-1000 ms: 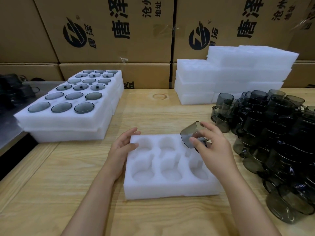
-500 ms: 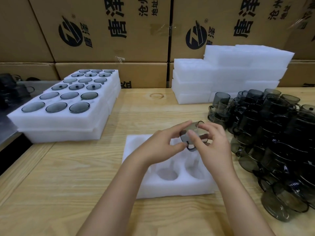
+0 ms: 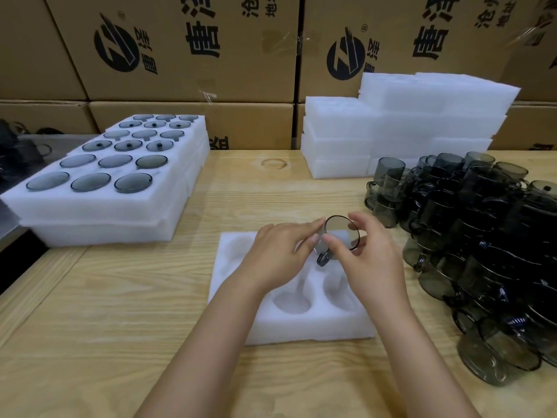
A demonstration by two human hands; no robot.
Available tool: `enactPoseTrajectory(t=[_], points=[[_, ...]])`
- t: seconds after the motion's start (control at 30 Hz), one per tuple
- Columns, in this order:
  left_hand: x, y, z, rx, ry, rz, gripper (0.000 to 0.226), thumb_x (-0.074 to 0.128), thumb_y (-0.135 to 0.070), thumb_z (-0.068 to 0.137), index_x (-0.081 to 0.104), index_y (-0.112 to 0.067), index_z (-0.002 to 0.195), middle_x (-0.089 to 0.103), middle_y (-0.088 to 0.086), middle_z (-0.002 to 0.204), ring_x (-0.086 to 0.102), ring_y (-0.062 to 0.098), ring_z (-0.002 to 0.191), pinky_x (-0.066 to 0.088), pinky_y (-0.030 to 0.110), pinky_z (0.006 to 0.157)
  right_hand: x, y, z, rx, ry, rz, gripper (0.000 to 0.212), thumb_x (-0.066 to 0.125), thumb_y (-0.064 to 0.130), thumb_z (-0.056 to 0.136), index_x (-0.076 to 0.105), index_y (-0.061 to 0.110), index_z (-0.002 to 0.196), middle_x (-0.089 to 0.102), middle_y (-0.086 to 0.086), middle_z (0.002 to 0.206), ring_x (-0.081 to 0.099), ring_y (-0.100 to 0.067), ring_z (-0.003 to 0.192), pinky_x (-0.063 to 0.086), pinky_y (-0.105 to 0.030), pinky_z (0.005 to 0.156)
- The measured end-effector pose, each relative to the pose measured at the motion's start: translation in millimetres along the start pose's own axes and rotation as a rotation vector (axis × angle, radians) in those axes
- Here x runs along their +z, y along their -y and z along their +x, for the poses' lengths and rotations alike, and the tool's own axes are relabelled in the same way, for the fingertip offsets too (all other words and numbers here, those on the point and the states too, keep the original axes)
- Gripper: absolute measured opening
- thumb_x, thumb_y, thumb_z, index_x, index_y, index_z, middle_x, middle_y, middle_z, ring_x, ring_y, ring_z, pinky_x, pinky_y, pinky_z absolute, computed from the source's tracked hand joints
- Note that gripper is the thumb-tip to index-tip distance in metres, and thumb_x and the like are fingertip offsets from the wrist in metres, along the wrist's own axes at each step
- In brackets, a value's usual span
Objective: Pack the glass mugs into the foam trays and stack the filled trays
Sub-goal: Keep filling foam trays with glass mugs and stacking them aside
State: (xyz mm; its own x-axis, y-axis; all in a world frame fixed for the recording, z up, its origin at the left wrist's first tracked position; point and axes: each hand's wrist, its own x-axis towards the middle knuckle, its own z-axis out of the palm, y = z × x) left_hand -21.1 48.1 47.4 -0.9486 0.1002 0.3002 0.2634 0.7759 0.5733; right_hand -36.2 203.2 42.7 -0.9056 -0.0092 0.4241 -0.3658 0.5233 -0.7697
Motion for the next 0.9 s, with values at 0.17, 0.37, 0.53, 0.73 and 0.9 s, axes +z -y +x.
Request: enactPoseTrajectory(t=[0.17,0.37,0.53,0.73,0.9], points=[[1.7,2.6,1.5,-0.011,0.062,0.101,0.037,0.036,-0.030,0.102,0.051,-0.029,0.137,0.059,-0.010,0.127,0.047,0.013,0.124,0.028,0.043,0.108,1.8,1.7,2.3,-0.019,0.073,-0.136,0.056,0.067,0.043,0.080,0.055,0.017,0.129,0.057,0.000,0.118,0.050,-0.021,0.111,0.038,-0.030,0.094],[2.1,2.6,0.0,-0.058,0.081,0.024,0.045,0.031,-0.021,0.102,0.035,-0.027,0.147,0.052,-0.008,0.138,0.034,0.008,0.136,0.015,0.039,0.116,6.4,-2.0,5.6,-0.026,0.168,-0.314,0.058,0.069,0.048,0.078,0.058,0.018,0.126,0.059,0.001,0.122,0.046,-0.022,0.115,0.033,-0.029,0.096],[3.5,-1.5,-4.4,0.022,0.189,0.126,0.044,0.026,-0.031,0.103,0.032,-0.031,0.147,0.032,-0.017,0.153,0.014,-0.004,0.142,0.002,0.034,0.118,8.1,-1.0,8.5,-0.057,0.326,-0.415,0.048,0.057,0.031,0.090,0.049,0.020,0.135,0.035,-0.001,0.150,0.025,-0.023,0.139,0.022,-0.032,0.110],[6.6,-3.4,-2.2,0.060,0.233,0.283,0.048,0.023,-0.033,0.103,0.022,-0.027,0.151,0.021,-0.013,0.157,0.009,0.000,0.145,-0.001,0.033,0.118,10.9,0.3,3.0,-0.107,0.620,-0.704,0.055,0.011,0.028,0.100,-0.006,0.011,0.150,-0.014,-0.004,0.158,-0.019,-0.014,0.143,-0.010,-0.037,0.115],[5.8,-8.2,-3.0,0.040,0.273,0.297,0.049,0.022,-0.036,0.104,0.017,-0.028,0.152,0.017,-0.013,0.158,0.005,0.000,0.145,-0.001,0.035,0.119,6.8,2.8,2.5,-0.055,0.677,-0.667,0.055,0.010,0.031,0.100,-0.009,0.013,0.149,-0.019,-0.002,0.156,-0.020,-0.012,0.142,-0.008,-0.034,0.117]])
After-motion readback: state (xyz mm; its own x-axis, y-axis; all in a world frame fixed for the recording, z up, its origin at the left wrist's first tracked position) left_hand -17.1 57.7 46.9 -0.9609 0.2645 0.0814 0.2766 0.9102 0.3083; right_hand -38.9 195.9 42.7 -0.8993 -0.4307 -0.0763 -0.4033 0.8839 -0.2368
